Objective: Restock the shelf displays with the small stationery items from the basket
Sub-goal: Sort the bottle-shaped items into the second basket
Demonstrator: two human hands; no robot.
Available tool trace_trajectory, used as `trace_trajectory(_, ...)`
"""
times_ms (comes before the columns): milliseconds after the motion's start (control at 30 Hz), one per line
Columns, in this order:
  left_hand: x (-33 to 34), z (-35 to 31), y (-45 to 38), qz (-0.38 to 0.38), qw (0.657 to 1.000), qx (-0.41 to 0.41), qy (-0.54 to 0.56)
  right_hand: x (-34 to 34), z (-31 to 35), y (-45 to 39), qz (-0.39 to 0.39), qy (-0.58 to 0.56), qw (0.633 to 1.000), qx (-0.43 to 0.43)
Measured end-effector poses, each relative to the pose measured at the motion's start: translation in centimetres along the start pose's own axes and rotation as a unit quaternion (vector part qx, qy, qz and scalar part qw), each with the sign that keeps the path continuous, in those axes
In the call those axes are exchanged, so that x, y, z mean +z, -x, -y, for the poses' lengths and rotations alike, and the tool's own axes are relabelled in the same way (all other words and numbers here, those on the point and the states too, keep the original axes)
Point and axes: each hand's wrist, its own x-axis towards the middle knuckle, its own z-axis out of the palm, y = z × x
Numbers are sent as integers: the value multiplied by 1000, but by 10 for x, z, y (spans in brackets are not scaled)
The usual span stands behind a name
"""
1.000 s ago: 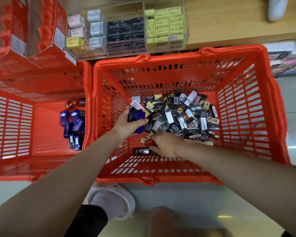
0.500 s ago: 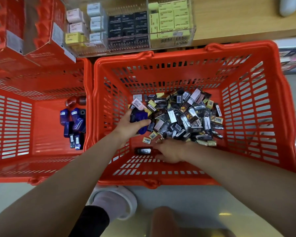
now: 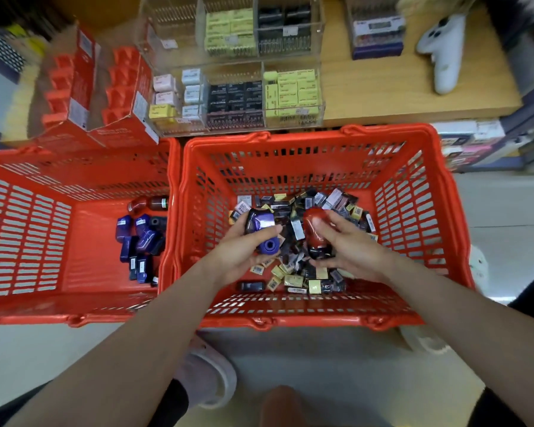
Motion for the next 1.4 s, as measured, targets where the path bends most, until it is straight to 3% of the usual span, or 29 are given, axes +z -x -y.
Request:
trace_trajectory(200,5,-55,43,17,994,103,-22,73,63,23,10,-5,992,-123)
trace_trajectory(300,-29,-91,75,8,986,163,-36,127,87,23,8,-20,989,-148)
trace_trajectory(400,-81,-115,105,-16,978,203,-50,187,99,11,53,4,986,-160)
trace_trajectory(533,-170,-119,130,-58,976,206,-46,266,98,-20,103,59,984,-133)
trace_trajectory(733,-280,-90,115,-99,985,140,-33,344,54,-105,87,145,985,-36)
trace_trajectory(867,-326,-60,80,-144,986,74,-51,353,13,-165,27,241,970,32)
trace_trajectory(967,-339,-35,50,-180,979,39,-90,342,-13,-200,-50,368,927,47)
trace_trajectory(1067,-342,-19,24,-175,966,26,-187,333,-34,-225,-109,420,899,65)
trace_trajectory(1167,-341,-12,7,-166,946,7,-277,332,-44,-237,-123,476,870,36)
trace_trajectory(1400,-329,-20,6,-228,929,60,-285,330,-9,-211,-110,493,861,-56)
